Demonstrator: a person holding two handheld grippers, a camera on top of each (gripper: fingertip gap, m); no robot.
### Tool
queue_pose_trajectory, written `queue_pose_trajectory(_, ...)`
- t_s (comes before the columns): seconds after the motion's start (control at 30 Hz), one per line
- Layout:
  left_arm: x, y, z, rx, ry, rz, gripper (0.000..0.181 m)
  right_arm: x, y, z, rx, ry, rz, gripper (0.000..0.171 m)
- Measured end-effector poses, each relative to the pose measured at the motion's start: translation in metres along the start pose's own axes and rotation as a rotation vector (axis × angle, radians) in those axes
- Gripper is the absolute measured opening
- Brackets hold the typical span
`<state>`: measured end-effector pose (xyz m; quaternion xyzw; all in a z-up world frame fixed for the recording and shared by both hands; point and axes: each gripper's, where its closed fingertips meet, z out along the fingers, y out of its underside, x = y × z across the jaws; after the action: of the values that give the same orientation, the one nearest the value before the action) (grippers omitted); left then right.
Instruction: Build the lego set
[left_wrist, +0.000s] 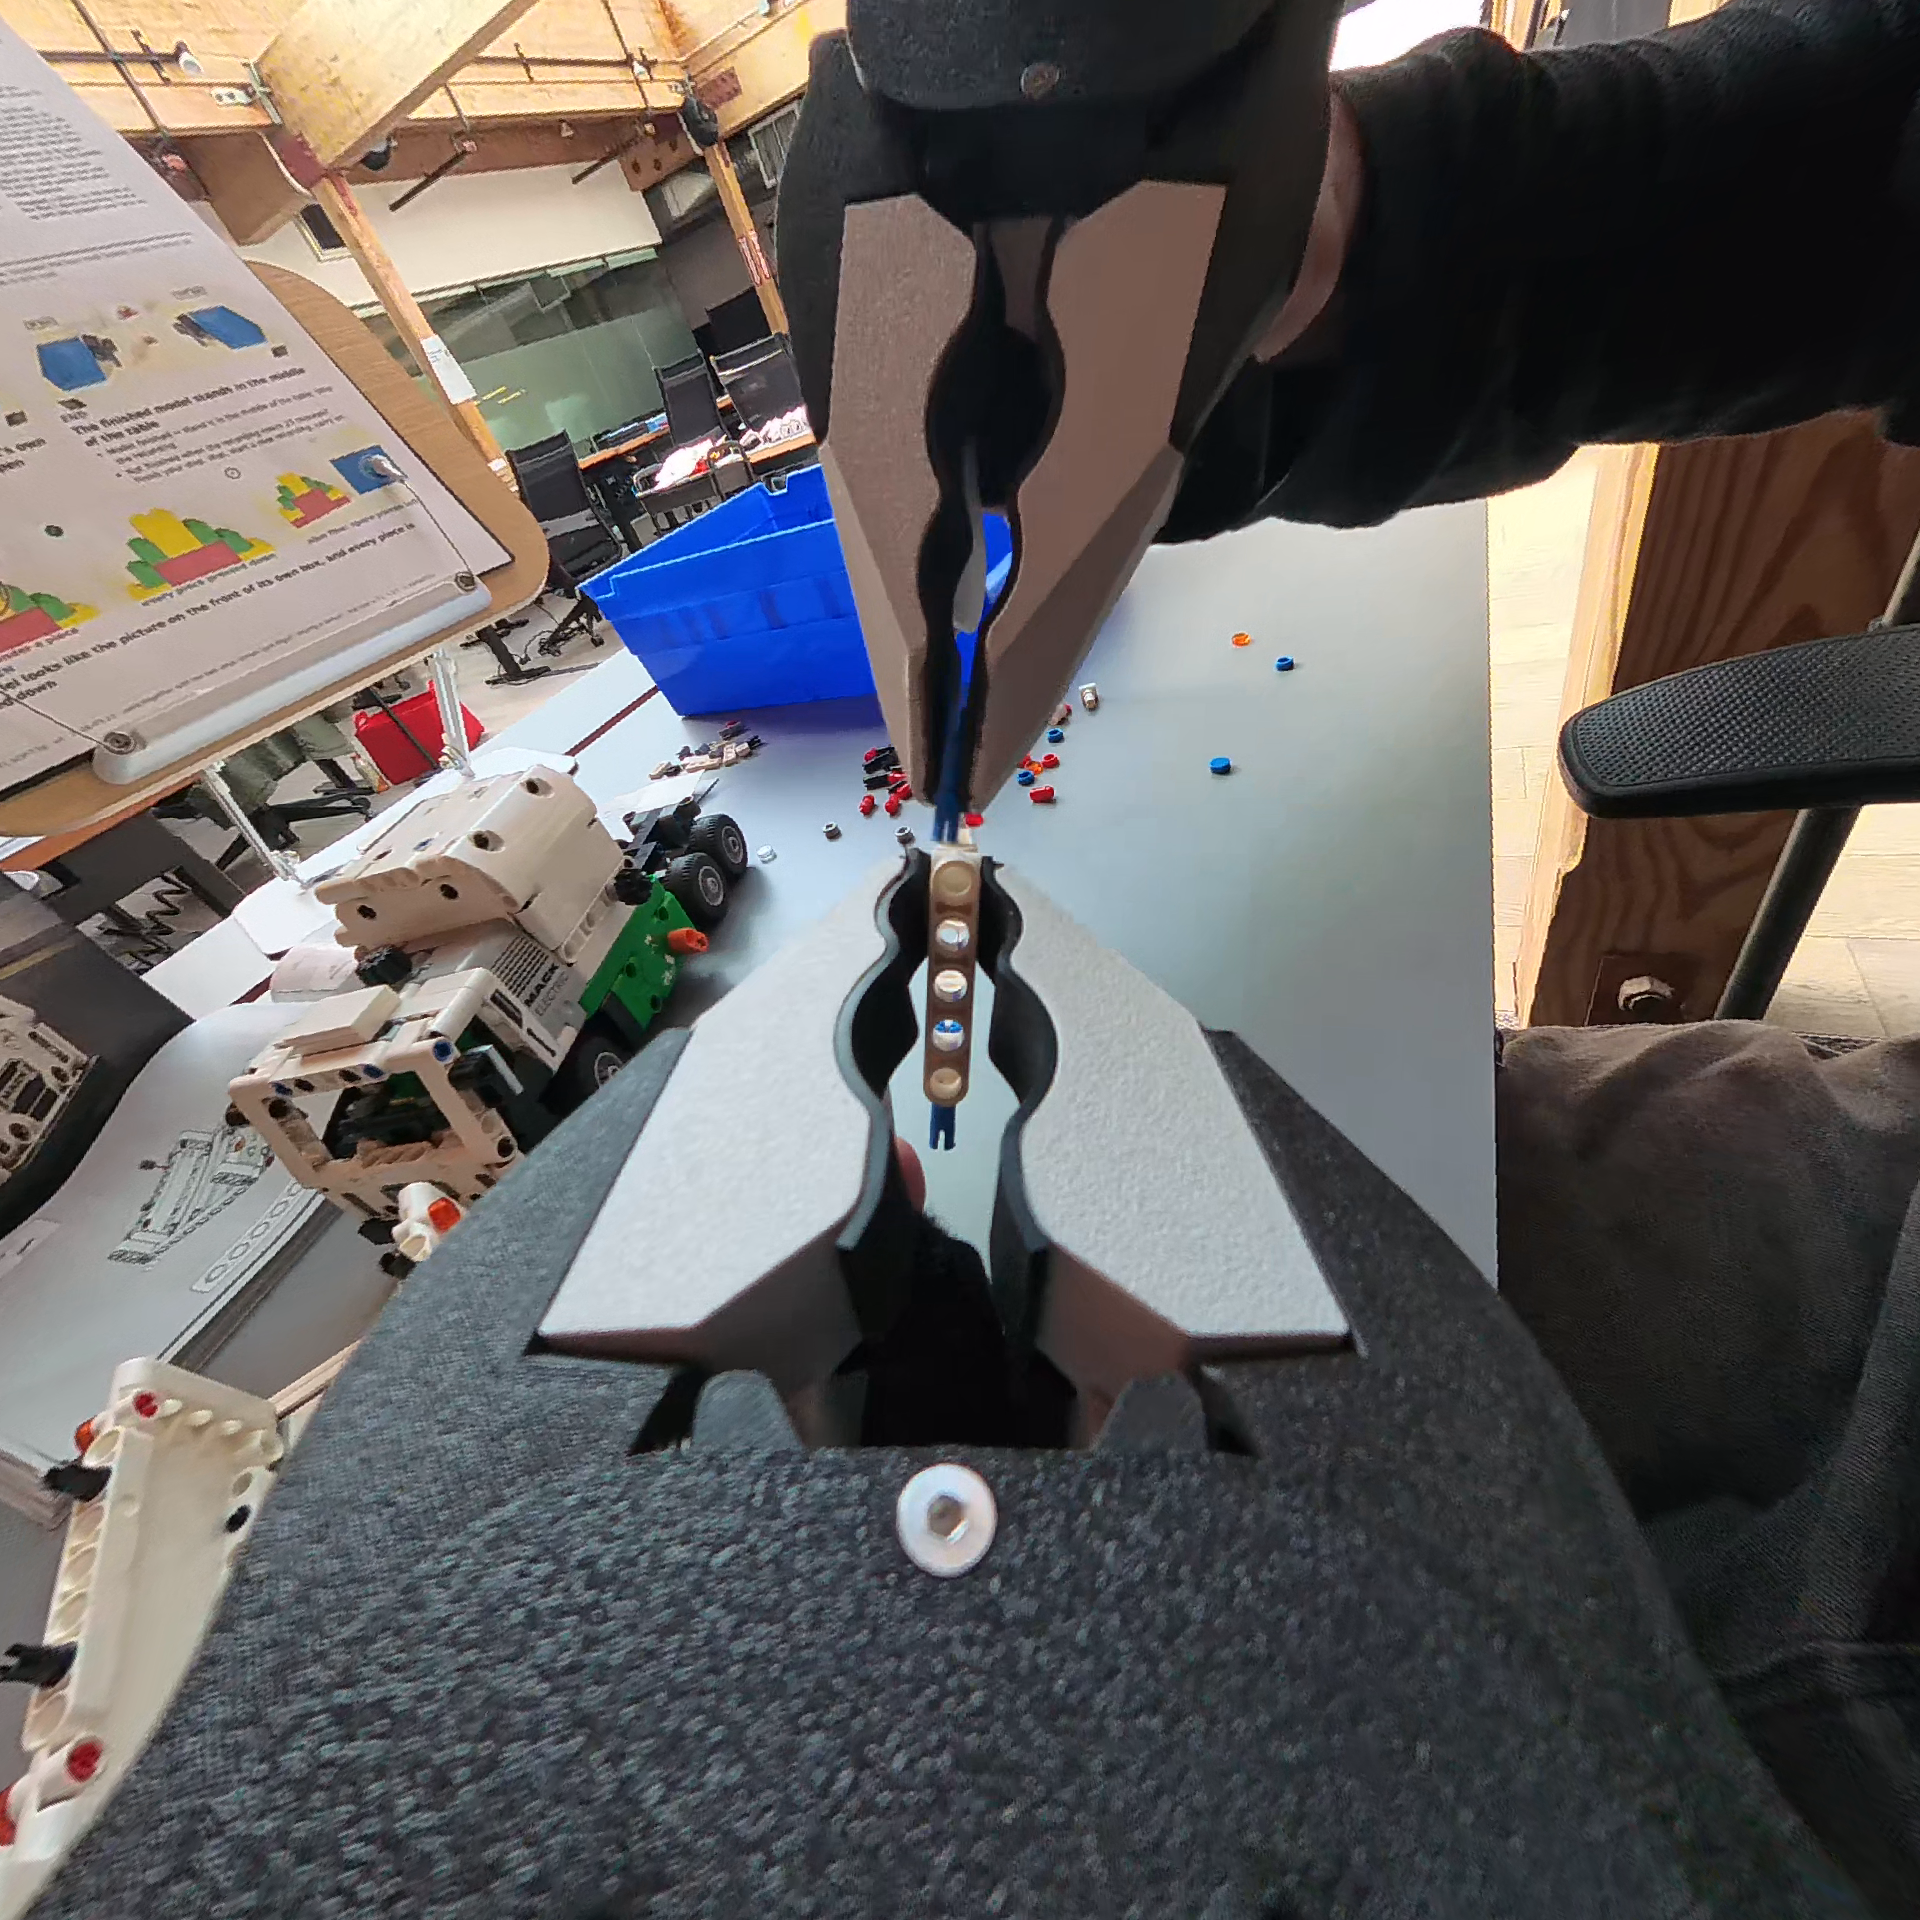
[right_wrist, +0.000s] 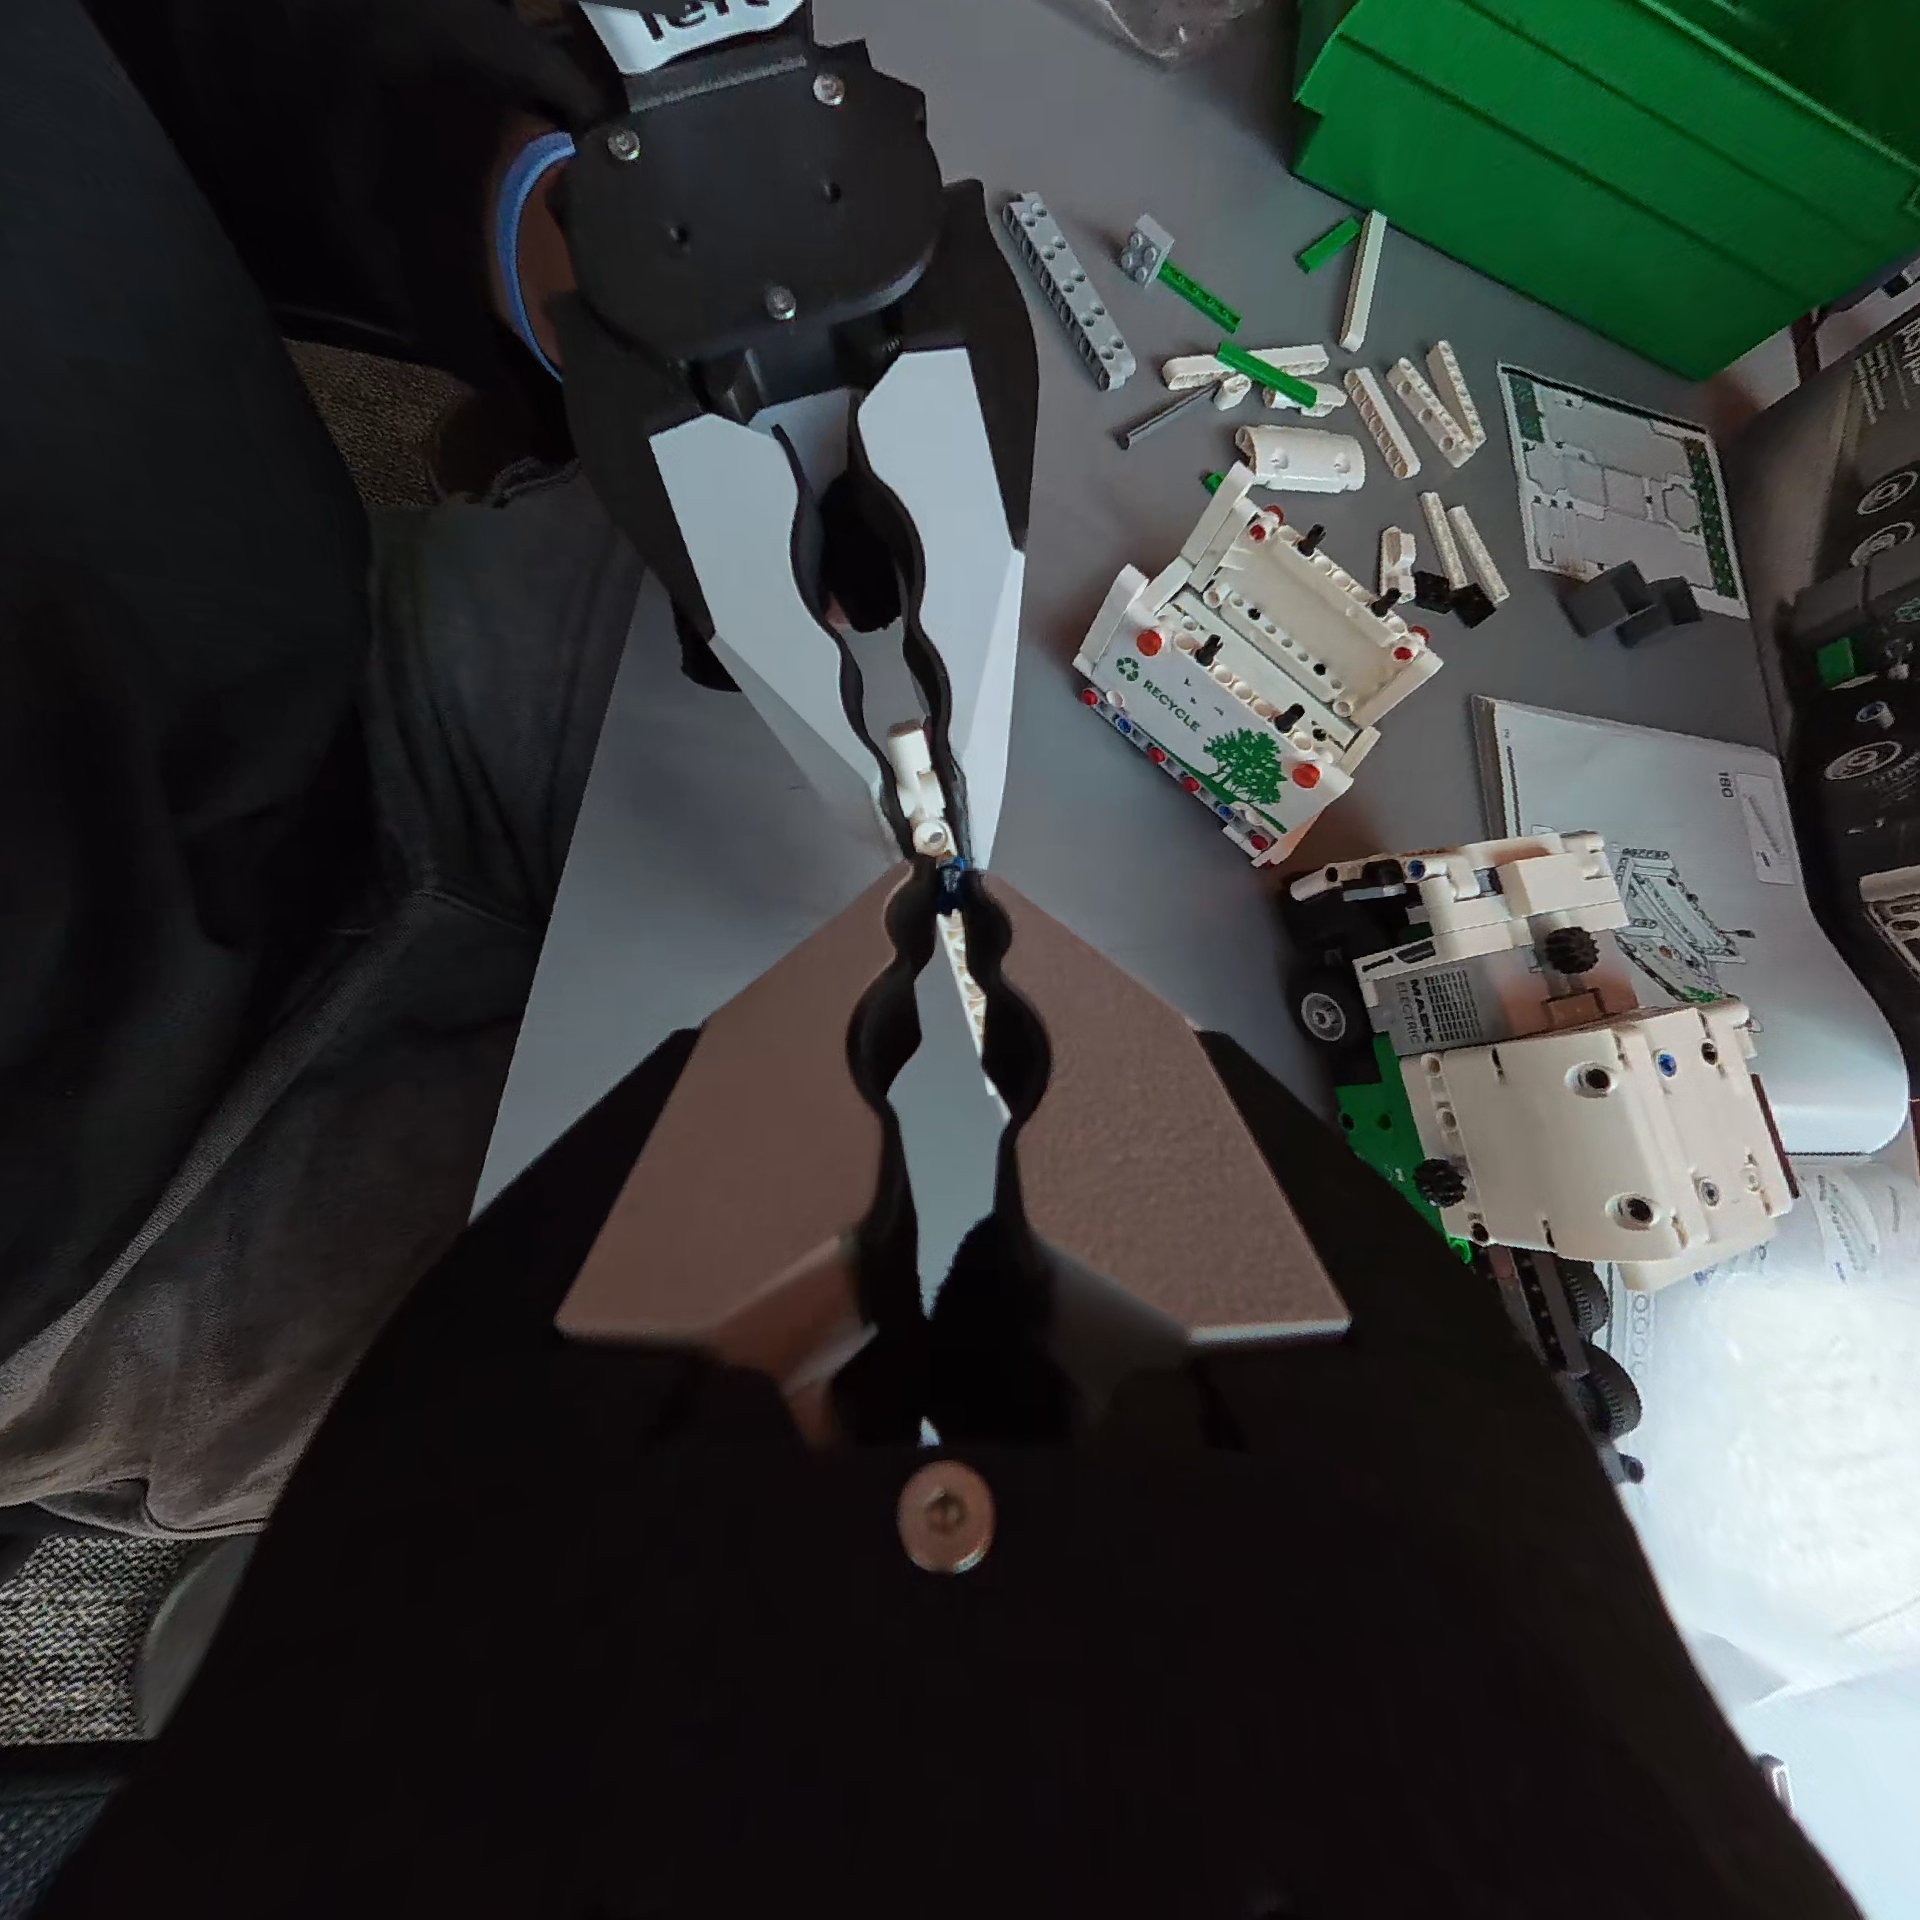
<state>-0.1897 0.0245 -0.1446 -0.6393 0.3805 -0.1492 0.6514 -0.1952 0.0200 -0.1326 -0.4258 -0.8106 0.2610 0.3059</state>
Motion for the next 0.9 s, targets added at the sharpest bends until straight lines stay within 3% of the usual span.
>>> queue_pose_trajectory(0.03, 0.0, 0.0, 0.0, -0.003, 0.0, 0.001, 0.005, 0.0, 0.001, 0.0, -0.004, -0.001, 0.001, 0.003)
queue_pose_trajectory(0.6, -0.001, 0.003, 0.0, -0.025, -0.001, -0.003, 0.004, 0.0, 0.003, 0.004, 0.03, -0.044, 0.099, 0.003)
queue_pose_trajectory(0.9, 0.0, 0.008, 0.003, -0.064, -0.007, 0.017, 0.004, 0.0, 0.01, 0.006, 0.0, 0.019, 0.053, 0.003)
